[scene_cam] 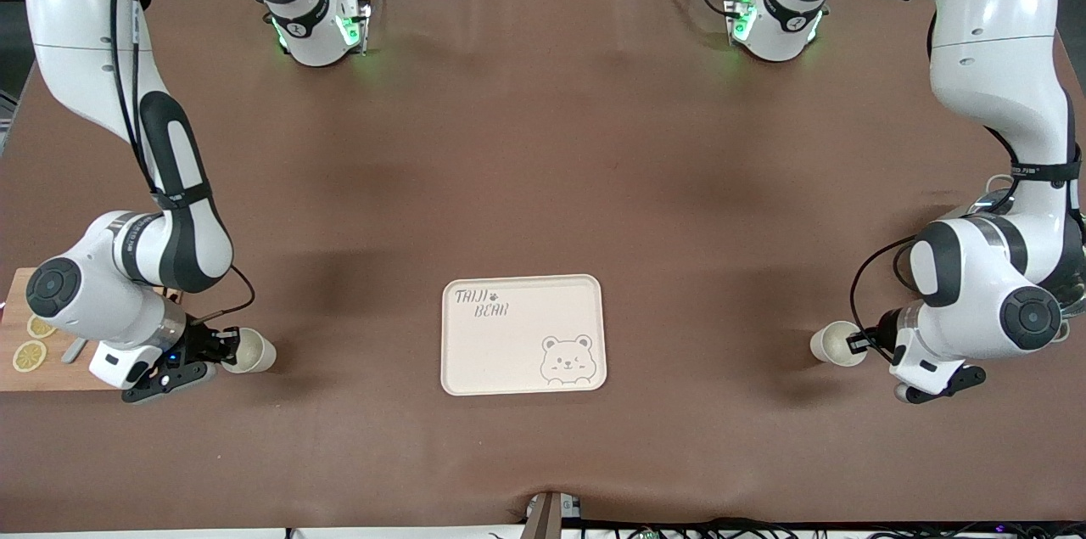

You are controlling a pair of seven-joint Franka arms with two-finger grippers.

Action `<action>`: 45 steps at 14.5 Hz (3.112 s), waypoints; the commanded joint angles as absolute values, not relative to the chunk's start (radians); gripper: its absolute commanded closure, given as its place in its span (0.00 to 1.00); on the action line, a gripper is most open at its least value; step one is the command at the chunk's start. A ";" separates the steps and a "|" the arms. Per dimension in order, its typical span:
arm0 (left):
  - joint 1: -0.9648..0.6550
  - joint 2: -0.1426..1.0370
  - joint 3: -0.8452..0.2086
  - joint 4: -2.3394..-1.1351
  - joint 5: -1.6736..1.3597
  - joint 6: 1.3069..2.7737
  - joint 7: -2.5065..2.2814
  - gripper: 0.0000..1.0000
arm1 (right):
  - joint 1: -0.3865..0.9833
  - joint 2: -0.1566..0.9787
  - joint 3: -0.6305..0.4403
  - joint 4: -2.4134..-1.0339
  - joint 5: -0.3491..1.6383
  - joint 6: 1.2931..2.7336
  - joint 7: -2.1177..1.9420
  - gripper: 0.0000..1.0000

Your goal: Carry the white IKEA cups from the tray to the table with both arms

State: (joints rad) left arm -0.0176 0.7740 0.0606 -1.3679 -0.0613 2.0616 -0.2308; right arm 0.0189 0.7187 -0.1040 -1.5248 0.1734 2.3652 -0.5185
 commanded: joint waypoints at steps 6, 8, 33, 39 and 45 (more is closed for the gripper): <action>-0.011 0.772 0.055 -1.365 -0.080 2.052 -0.210 0.70 | 0.003 0.709 -0.086 -1.580 0.184 2.453 -0.543 1.00; -0.011 0.767 0.055 -1.365 -0.080 2.052 -0.206 0.52 | 0.003 0.710 -0.086 -1.580 0.184 2.456 -0.543 1.00; -0.067 0.249 0.046 -1.368 -0.057 1.701 -0.141 0.00 | 0.012 0.314 -0.090 -1.255 0.092 1.486 -0.252 0.00; -0.060 0.146 0.052 -1.364 -0.034 1.631 -0.126 0.00 | 0.011 0.002 -0.087 -1.420 0.049 1.319 -0.023 0.00; -0.063 0.114 0.045 -1.355 -0.037 1.620 -0.127 0.00 | 0.034 -0.166 -0.084 -1.597 -0.015 1.423 -0.014 0.00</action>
